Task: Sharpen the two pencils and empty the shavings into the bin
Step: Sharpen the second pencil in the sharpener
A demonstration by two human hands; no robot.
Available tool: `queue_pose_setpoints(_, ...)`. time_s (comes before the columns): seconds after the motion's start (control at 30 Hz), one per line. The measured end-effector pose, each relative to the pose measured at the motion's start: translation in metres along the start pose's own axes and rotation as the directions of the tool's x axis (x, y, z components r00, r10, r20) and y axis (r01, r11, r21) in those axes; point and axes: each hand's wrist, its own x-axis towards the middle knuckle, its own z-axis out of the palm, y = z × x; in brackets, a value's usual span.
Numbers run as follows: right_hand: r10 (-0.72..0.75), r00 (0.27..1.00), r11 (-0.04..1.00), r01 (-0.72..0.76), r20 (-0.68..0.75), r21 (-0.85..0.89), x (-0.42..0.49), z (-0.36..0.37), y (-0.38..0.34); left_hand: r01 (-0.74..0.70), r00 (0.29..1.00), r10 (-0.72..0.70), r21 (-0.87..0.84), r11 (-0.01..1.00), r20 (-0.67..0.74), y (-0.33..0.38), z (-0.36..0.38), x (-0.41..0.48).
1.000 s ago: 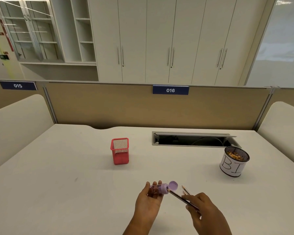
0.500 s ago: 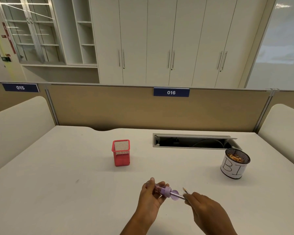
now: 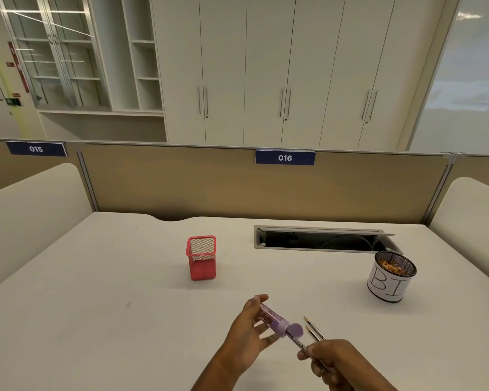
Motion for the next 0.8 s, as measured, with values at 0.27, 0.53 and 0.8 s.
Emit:
queue_pose_setpoints(0.27, -0.637, 0.771, 0.478, 0.383, -0.012, -0.79, 0.017, -0.004, 0.027, -0.052, 0.992, 0.039, -0.107, 0.993, -0.12, -0.012, -0.002, 0.006)
queue_pose_setpoints(0.53, -0.894, 0.422, -0.03, 0.283, 0.152, -0.959, 0.019, 0.013, 0.038, -0.099, 0.969, 0.056, -0.168, 0.981, -0.242, -0.007, 0.009, 0.005)
queue_pose_setpoints(0.8, -0.406, 0.913, 0.658, 0.258, -0.044, -0.708, 0.021, 0.011, 0.026, -0.071, 0.964, 0.023, -0.171, 0.983, -0.267, -0.021, 0.007, 0.012)
